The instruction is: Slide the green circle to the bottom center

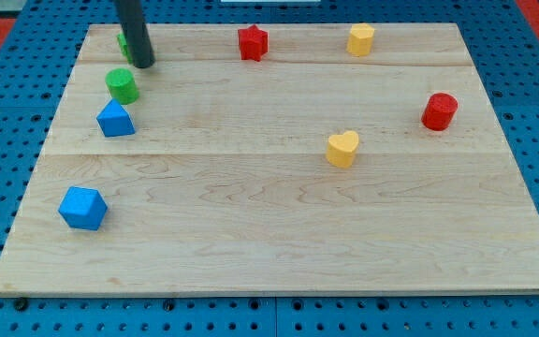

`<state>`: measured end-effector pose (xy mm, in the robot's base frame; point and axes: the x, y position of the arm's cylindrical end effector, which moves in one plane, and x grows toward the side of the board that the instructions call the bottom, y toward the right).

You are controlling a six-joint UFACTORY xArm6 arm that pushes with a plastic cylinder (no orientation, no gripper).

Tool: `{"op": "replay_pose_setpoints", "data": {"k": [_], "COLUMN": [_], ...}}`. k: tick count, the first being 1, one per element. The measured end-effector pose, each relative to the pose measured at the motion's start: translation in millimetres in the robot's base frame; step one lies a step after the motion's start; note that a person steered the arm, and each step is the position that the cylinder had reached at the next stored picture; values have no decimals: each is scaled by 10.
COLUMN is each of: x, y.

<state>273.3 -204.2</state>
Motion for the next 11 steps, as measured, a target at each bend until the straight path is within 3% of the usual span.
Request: {"op": "replay_pose_setpoints", "data": {"k": [1,2,4,5,6,7,9,10,11], "x": [196,362,807,1061,595,675,1807,1892,1658], "y": [-529,-369,966,1051,1133,616,770,821,600]}}
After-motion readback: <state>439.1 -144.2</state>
